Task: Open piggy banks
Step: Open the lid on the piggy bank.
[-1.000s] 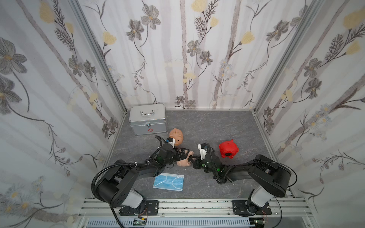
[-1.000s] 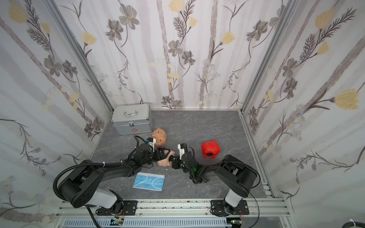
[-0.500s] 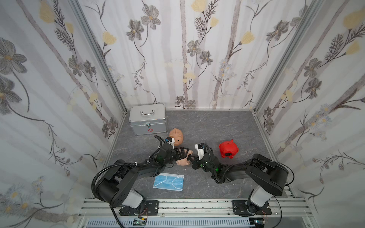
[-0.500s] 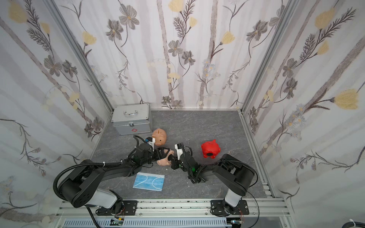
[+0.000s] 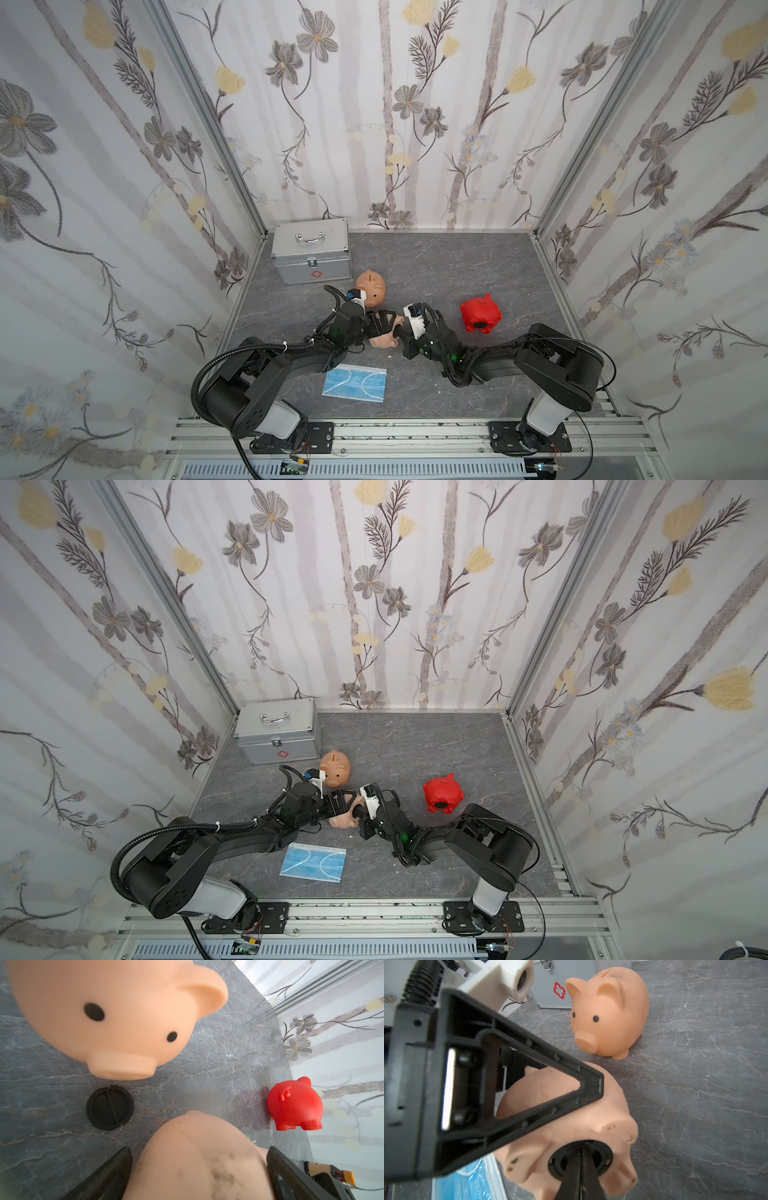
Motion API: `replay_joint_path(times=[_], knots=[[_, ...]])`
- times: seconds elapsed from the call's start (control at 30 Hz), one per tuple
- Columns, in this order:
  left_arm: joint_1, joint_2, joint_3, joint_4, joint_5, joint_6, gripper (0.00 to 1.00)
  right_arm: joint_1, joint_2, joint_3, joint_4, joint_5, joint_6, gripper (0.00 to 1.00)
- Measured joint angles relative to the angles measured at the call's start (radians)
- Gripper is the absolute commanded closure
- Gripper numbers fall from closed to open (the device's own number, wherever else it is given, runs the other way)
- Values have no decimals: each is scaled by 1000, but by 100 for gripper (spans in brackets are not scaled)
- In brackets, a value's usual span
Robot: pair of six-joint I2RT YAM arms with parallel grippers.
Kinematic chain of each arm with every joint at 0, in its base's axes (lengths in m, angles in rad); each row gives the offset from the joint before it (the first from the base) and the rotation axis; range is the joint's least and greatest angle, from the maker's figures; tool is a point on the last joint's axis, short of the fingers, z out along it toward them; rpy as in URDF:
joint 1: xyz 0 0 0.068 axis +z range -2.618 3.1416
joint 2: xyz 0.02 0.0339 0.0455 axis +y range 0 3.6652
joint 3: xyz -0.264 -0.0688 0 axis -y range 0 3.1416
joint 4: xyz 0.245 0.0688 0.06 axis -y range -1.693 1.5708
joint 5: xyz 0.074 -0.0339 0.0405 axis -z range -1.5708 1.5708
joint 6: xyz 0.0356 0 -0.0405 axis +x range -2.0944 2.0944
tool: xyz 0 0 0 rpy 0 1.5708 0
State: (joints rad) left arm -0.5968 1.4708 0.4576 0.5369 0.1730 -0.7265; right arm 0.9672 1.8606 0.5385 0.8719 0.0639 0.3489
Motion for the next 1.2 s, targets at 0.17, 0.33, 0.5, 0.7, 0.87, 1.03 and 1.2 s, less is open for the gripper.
replay_joint_path(times=[0.17, 0.33, 0.5, 0.7, 0.87, 1.03, 1.2], knots=[[0, -3, -4, 3, 0, -1, 1, -2, 0, 0, 0, 0, -81, 100], [0, -4, -5, 3, 0, 0, 1, -14, 1, -4, 5, -26, -148, 100], [0, -5, -7, 5, 21, 16, 1, -19, 1, -37, 53, -45, -230, 100], [11, -6, -10, 5, 54, 17, 1, -19, -2, -50, 72, -63, -344, 100], [19, -11, -16, 6, 86, 20, 1, -18, -11, -69, 86, -66, -433, 100], [30, -10, -18, 7, 119, 20, 1, -8, -18, -79, 93, -65, -510, 100], [41, -2, -18, 14, 144, 21, 1, 7, -20, -90, 111, -43, -587, 100]])
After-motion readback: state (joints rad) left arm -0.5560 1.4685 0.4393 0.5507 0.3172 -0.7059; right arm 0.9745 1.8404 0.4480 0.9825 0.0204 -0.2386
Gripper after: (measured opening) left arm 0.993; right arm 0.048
